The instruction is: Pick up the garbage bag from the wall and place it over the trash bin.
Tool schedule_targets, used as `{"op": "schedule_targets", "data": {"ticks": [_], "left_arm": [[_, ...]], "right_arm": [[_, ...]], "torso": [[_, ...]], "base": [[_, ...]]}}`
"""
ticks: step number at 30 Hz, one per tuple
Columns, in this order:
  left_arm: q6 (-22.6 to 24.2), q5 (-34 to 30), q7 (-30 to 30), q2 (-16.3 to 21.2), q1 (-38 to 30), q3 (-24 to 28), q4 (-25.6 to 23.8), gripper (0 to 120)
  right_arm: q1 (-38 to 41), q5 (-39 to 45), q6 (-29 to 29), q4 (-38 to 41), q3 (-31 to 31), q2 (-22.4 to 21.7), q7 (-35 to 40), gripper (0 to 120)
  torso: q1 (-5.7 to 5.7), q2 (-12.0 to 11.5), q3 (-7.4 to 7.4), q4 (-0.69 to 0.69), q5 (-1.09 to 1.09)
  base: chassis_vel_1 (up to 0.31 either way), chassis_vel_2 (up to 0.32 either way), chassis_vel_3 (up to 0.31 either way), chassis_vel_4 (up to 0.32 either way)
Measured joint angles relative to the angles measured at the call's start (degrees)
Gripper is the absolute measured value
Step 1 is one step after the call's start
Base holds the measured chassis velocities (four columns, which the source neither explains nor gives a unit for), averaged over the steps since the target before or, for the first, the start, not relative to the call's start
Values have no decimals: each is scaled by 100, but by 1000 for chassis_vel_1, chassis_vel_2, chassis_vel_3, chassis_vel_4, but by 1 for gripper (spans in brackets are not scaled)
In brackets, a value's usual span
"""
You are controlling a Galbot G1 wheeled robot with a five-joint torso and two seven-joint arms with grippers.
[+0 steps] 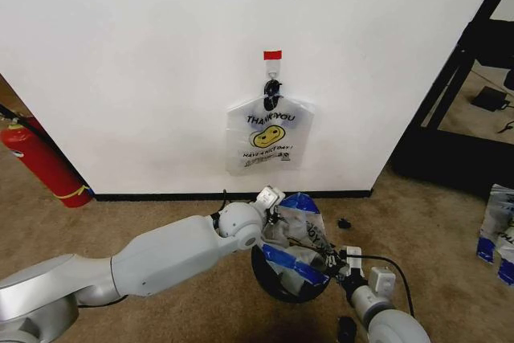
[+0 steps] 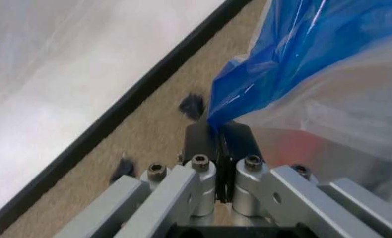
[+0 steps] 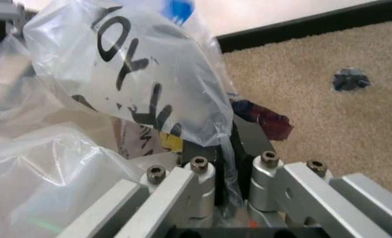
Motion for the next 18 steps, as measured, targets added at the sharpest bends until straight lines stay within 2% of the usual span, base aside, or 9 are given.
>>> {"op": "schedule_targets", "data": {"ticks": [8,18], "left_arm": [[50,-166,68,348,20,-122,-66,0],[71,-220,267,707,502,-438,23,0]], "right_arm": [[53,321,261,-124,84,137,-110,1],[155,1135,337,-278,205,401,-183,1]], "torso": [[0,0,0,0,0],[0,0,-1,-1,-2]], "base": [[0,0,0,0],[0,0,0,0]]}}
